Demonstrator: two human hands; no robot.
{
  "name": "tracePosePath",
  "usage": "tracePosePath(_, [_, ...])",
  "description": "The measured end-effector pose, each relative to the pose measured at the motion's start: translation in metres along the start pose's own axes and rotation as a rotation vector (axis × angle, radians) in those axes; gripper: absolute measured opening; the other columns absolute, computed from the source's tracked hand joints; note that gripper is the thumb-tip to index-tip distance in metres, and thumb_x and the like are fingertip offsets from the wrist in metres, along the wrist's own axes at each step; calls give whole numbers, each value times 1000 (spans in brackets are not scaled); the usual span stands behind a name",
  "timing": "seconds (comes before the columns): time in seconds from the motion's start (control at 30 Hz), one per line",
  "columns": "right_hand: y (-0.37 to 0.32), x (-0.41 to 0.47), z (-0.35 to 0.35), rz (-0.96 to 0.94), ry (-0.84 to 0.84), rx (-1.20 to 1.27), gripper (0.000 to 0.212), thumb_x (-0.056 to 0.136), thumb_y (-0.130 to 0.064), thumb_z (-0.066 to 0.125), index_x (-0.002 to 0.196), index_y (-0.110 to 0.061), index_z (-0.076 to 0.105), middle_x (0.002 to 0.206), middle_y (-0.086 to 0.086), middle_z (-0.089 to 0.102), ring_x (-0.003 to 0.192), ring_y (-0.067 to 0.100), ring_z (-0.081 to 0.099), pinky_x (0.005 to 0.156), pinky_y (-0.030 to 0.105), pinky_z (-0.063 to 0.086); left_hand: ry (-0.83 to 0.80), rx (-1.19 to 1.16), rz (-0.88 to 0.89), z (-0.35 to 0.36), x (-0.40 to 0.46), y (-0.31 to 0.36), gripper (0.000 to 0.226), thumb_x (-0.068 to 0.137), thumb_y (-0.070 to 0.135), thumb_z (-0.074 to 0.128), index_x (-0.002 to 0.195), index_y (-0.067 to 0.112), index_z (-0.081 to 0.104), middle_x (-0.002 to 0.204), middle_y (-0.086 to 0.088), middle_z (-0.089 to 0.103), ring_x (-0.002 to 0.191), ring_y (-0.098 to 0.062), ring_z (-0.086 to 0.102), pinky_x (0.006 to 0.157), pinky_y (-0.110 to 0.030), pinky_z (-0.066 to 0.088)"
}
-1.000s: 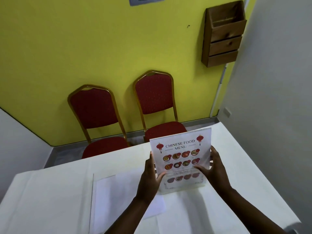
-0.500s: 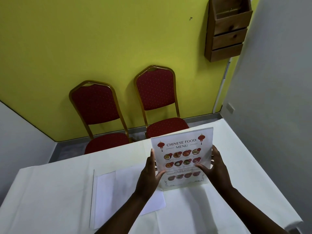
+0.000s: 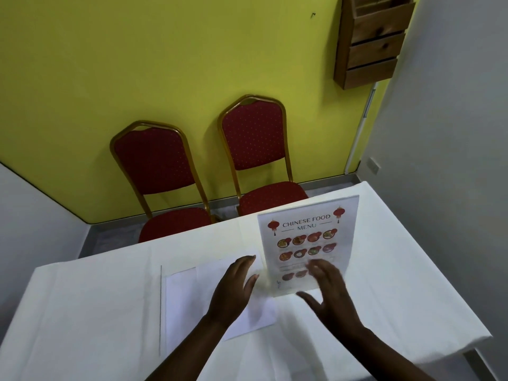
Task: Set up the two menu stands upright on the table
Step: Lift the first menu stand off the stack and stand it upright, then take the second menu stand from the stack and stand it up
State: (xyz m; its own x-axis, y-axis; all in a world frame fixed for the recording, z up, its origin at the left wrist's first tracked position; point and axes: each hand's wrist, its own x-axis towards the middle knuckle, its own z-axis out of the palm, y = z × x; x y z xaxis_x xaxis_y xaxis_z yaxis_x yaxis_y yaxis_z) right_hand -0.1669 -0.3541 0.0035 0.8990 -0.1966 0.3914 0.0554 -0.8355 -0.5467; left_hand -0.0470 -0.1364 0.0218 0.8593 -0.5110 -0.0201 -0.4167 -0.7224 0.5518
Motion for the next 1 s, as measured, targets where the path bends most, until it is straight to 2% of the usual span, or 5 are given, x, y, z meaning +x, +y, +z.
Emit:
tracePosePath(0.2, [-39, -29, 62, -343, -412, -23, 59, 89, -57, 50, 138, -25, 46, 145, -8, 47, 139, 11, 33, 111, 27, 32, -193, 189, 46, -7, -8, -67, 53, 96, 44, 39, 143, 22, 34, 153, 4, 33, 143, -11, 24, 113, -21, 20])
tracePosePath(0.43, [-43, -22, 122, -359, -844, -264, 74, 86, -75, 33, 144, -29, 37, 154, -7, 33, 142, 23, 30, 108, 46, 39, -405, 338, 1, -27, 24, -120, 64, 96, 44, 41, 149, 18, 16, 160, -3, 13, 147, -23, 10, 119, -41, 17])
tracePosePath(0.67, [-33, -3, 139, -405, -881, -251, 74, 90, -71, 32, 150, -28, 26, 159, -7, 20, 147, 24, 17, 114, 43, 11, -495, 370, 5, -15, 36, -149, 61, 99, 40, 35, 150, 19, 9, 161, -3, 0, 147, -26, 0, 119, -48, 15])
tracePosePath(0.77, [-28, 4, 147, -470, -886, -257, 74, 90, -70, 34, 147, -23, 33, 158, -2, 26, 145, 27, 22, 117, 46, 23, -445, 276, -3, -11, 37, -153, 54, 100, 32, 36, 149, 18, 18, 160, -3, 7, 148, -24, 3, 119, -49, 15])
tracePosePath(1.0, [-28, 6, 152, -638, -742, -177, 61, 92, -58, 46, 134, -14, 50, 139, 2, 55, 130, 36, 48, 101, 46, 47, -431, 168, 9, -14, 43, -162, 50, 100, 26, 38, 147, 15, 25, 159, -3, 16, 147, -20, 10, 119, -43, 16])
